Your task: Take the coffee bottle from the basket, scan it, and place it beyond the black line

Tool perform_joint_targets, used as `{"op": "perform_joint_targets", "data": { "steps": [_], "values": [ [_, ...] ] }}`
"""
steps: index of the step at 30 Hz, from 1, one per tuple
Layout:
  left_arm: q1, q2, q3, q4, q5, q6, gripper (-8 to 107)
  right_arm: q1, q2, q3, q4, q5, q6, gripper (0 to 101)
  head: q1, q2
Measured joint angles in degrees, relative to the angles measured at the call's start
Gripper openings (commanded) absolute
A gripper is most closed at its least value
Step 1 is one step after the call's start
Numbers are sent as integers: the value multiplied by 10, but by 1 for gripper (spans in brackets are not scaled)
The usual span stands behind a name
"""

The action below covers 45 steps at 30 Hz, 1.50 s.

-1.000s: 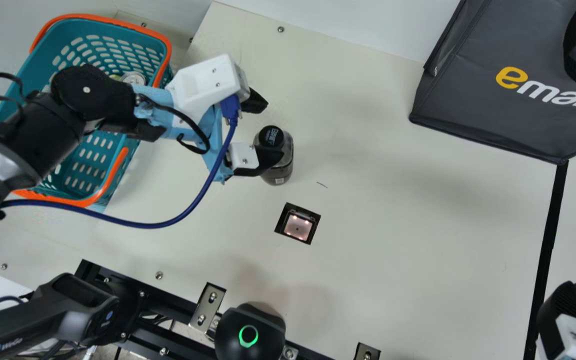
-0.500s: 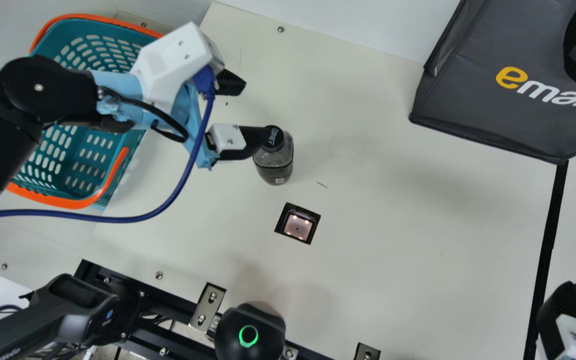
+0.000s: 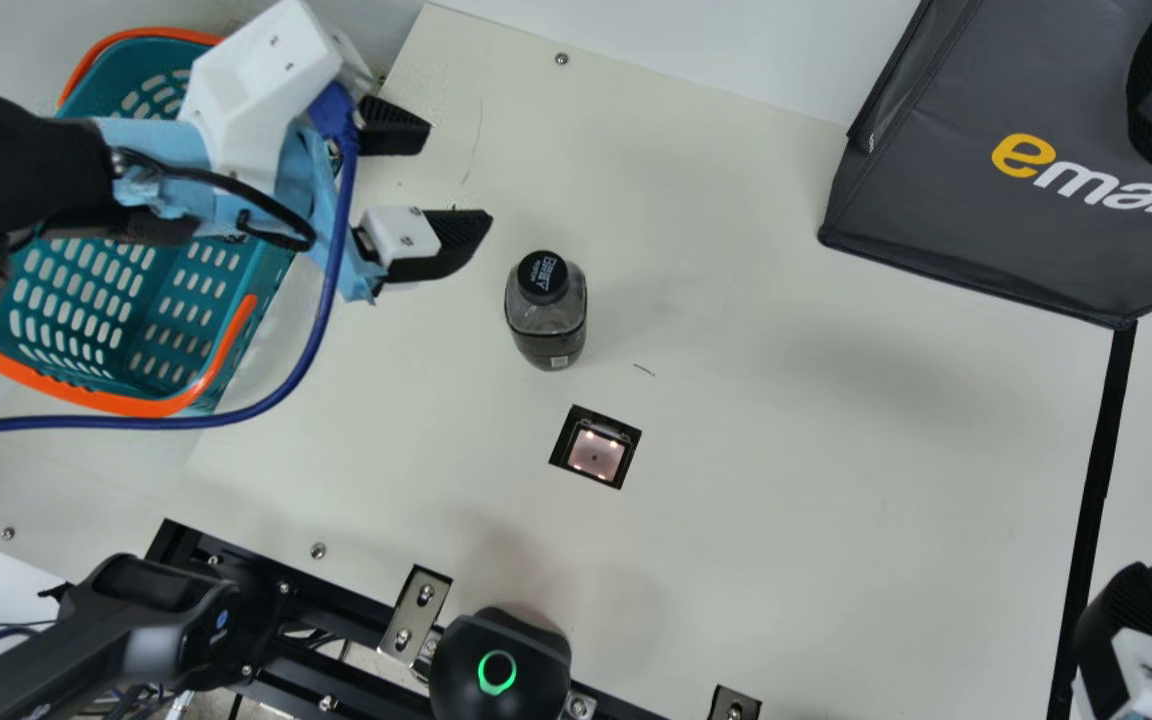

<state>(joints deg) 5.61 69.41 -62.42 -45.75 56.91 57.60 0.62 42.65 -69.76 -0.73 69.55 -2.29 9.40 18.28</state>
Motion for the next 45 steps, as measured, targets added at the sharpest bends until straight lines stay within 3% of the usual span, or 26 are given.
{"op": "perform_joint_targets", "data": {
  "steps": [12, 26, 45],
  "values": [
    [67, -18, 7, -9, 13, 18, 90, 0, 0, 0, 0, 0, 0, 91, 0, -2],
    [129, -33, 15, -10, 24, 41, 90, 0, 0, 0, 0, 0, 0, 91, 0, -175],
    [125, -61, 37, -12, -32, 24, 90, 0, 0, 0, 0, 0, 0, 91, 0, -199]
  ]
}}
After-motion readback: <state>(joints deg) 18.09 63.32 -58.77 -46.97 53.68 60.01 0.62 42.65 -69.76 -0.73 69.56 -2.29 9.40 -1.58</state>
